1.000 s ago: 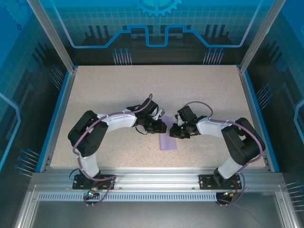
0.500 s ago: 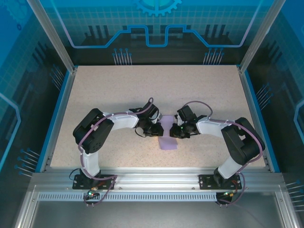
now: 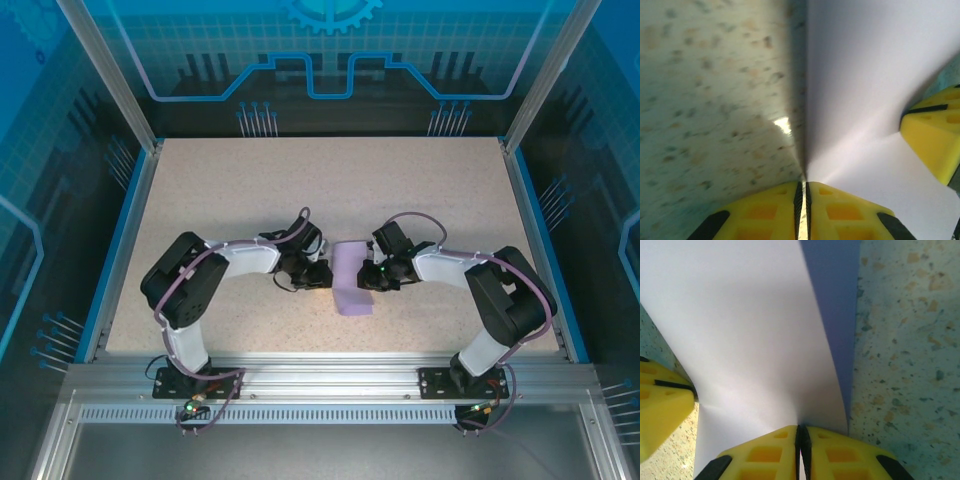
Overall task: Fold a paper plane with a square sheet of paper (fold left side to right side)
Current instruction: First fold the square sheet of paper in half at the center of the table, then hold the square sheet of paper at the center of the table.
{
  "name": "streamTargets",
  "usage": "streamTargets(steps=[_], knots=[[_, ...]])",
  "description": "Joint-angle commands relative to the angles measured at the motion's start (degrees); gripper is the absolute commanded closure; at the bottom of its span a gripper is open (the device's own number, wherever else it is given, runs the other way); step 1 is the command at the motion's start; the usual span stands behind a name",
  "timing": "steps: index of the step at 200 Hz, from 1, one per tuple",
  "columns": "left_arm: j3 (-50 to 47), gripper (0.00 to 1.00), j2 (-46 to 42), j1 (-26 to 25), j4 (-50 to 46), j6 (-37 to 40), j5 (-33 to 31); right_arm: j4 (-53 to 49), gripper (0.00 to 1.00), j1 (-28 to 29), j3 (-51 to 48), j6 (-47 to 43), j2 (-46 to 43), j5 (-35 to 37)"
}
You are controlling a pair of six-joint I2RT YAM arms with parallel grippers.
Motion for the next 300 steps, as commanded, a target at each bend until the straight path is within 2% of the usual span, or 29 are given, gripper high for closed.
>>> streamTargets(steps=[1,33,79,125,197,300], knots=[[-1.7,0.84,-3.5,0.9,-2.6,0.5,-1.8,-6.2,0.87,-0.1,-2.0,-1.1,2.9,2.7],[-0.9,0.84,-6.4,0.7,2.4,-0.9,3.3,-6.1,0.87,-0.1,-1.9,-1.0,2.7,2.6],[3.6,0.84,-0.2,-2.0,6.4,-3.0,7.3,-5.9,0.87,-0.1,-2.1,-1.0,2.8,2.4],[5.4,0.84,5.4,-3.3,8.7,-4.4,7.0,-5.9,0.87,0.1,-1.8,-1.0,2.9,2.2],[4.3,0.83,7.6,-4.1,5.2,-3.6,4.2,-5.1,0.87,0.1,-1.8,-0.9,2.8,1.6],[4.4,0.83,8.2,-4.5,1.7,-3.7,1.2,6.2,0.88,-3.7,-2.7,-0.3,-6.0,-4.3]])
